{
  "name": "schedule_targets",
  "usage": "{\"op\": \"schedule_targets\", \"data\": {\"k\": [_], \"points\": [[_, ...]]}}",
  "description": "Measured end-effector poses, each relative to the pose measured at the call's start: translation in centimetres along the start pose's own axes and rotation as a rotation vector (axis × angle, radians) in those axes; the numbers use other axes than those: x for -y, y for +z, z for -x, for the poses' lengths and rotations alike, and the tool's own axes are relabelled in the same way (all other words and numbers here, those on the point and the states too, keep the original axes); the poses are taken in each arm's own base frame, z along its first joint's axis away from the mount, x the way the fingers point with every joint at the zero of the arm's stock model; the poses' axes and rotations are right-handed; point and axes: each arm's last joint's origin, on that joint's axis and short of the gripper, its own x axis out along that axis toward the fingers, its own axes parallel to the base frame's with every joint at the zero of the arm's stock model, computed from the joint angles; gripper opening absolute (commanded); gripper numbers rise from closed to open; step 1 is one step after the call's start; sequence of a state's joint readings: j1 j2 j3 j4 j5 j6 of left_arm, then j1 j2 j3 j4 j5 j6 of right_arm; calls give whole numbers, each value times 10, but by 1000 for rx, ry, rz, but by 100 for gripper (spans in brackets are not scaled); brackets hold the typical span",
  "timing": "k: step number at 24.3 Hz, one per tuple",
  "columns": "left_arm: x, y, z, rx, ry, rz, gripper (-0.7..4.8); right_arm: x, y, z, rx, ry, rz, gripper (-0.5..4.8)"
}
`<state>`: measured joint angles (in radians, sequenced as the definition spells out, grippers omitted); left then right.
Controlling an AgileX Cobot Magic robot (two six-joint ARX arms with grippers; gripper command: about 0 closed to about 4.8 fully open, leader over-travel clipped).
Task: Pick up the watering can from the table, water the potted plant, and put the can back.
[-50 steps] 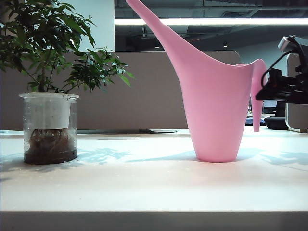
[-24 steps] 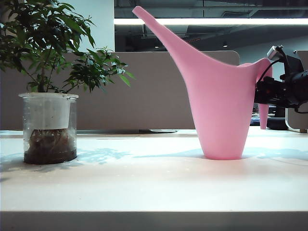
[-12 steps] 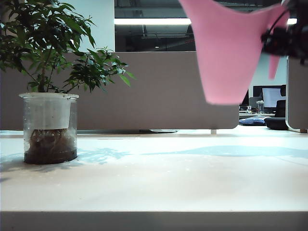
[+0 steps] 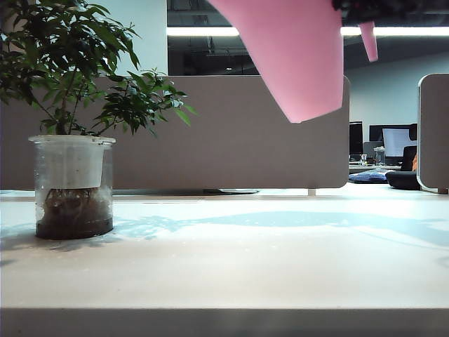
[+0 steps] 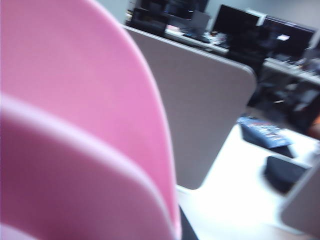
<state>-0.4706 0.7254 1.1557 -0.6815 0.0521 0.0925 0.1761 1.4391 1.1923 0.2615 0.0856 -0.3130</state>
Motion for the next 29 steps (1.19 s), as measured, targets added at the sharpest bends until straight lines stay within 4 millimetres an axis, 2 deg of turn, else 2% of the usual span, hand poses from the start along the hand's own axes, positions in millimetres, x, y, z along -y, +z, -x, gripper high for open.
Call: {"op": "schedule_targets", "data": {"k": [2, 7, 16, 25, 29], "points": [[0, -2, 0, -20, -2, 1, -4, -11, 14, 2, 12, -48, 86, 117], [0, -4, 1, -41, -4, 2, -4, -27, 29, 6, 46, -93, 261, 117], [1, -5, 4, -38, -15, 3, -4, -40, 49, 12, 182, -150, 405, 117], [1, -5, 4, -42, -20, 4, -4, -44, 51, 14, 193, -142, 558, 117], [1, -6, 4, -48, -22, 6, -4, -48, 56, 14, 261, -135, 603, 117]]}}
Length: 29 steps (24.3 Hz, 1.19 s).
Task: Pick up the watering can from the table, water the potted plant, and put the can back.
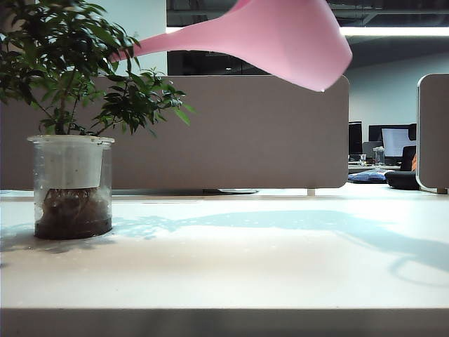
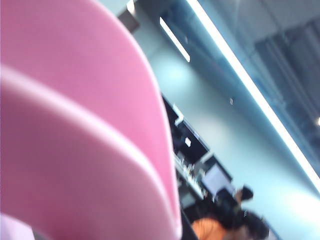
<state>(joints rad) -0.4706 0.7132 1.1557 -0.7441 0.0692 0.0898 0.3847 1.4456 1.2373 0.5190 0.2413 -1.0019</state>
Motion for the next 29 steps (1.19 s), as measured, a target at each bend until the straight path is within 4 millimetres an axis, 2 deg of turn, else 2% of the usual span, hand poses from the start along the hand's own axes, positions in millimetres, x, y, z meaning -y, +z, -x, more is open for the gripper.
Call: {"op": "schedule_targets", "data": {"k": [10, 25, 29], "points": [[0, -1, 0, -15, -2, 1, -4, -2, 13, 3, 86, -8, 64, 117], [0, -4, 0, -40, -5, 3, -4, -4, 10, 2, 28, -27, 62, 117], [1, -4, 5, -24, -3, 2, -4, -10, 4, 0, -24, 6, -25, 117]]}}
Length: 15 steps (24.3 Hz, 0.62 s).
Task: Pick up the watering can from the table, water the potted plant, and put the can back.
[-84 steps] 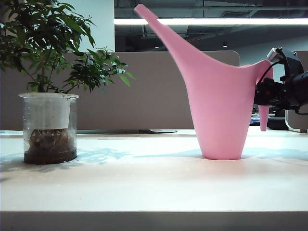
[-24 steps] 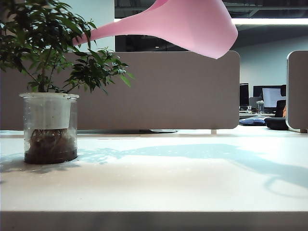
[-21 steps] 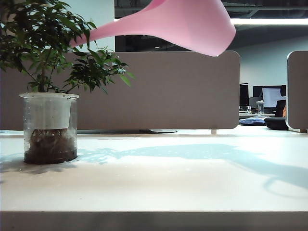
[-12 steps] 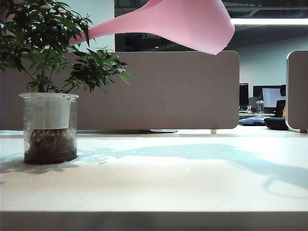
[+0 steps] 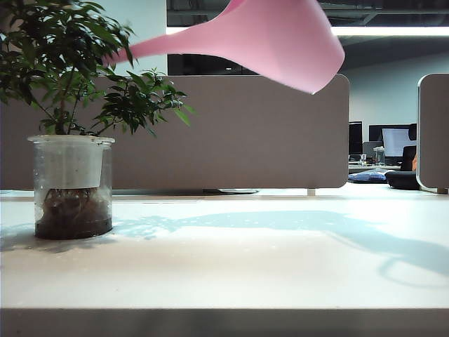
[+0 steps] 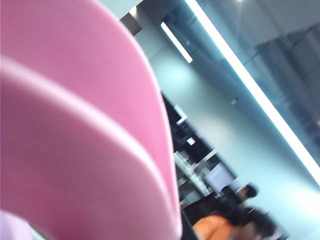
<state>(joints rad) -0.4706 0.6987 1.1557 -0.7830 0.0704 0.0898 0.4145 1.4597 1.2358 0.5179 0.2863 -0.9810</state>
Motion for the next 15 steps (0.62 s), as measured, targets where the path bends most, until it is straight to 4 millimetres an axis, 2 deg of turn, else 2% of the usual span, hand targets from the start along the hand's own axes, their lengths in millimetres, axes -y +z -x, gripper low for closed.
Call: {"op": "schedule_targets", "data": {"k": [3, 7, 11, 14, 15], "points": [[0, 0, 4, 13, 1, -1, -4, 1, -10, -3, -71, -7, -122, 117], [1, 0, 8, 26, 2, -2, -4, 3, -43, -8, -239, 17, -321, 117], [1, -1, 10, 33, 3, -2, -5, 8, -90, -7, -342, 42, -678, 117], [1, -1, 11, 35, 4, -2, -5, -11, -134, 7, -419, 53, -901, 117], [1, -1, 11, 36, 4, -3, -4, -19, -142, 12, -435, 60, -924, 116]]}}
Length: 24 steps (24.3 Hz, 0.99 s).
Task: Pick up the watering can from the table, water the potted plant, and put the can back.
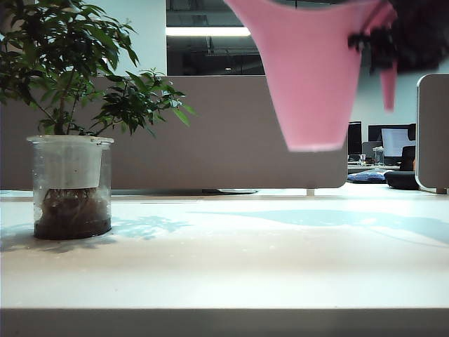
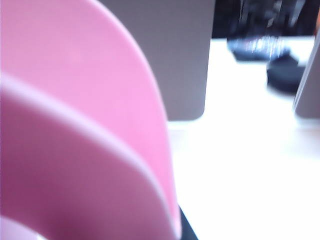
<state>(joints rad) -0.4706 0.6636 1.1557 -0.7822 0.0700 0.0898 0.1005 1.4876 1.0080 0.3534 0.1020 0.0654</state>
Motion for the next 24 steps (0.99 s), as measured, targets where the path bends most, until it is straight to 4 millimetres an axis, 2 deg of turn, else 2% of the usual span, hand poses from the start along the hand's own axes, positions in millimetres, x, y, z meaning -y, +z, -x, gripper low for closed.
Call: {"op": "schedule_targets", "data": {"k": [2, 8, 14, 15, 17, 18, 24], "points": [[0, 0, 0, 0, 3, 0, -5, 1, -33, 4, -51, 34, -22, 116], [0, 0, 0, -1, 7, -4, -5, 1, -80, 5, -2, 67, -28, 117], [0, -1, 0, -10, 6, -4, -4, 1, -119, -16, -10, 77, -30, 117], [0, -1, 0, -12, 5, -3, -4, 1, -122, -17, -10, 82, -31, 127], [0, -2, 0, -16, 5, -3, -5, 1, -124, -18, -2, 89, -32, 241], [0, -2, 0, -16, 5, -3, -4, 1, -124, -18, -7, 89, -34, 257], [0, -2, 0, -17, 5, -3, -4, 1, -127, -16, -74, 90, -39, 257]]}}
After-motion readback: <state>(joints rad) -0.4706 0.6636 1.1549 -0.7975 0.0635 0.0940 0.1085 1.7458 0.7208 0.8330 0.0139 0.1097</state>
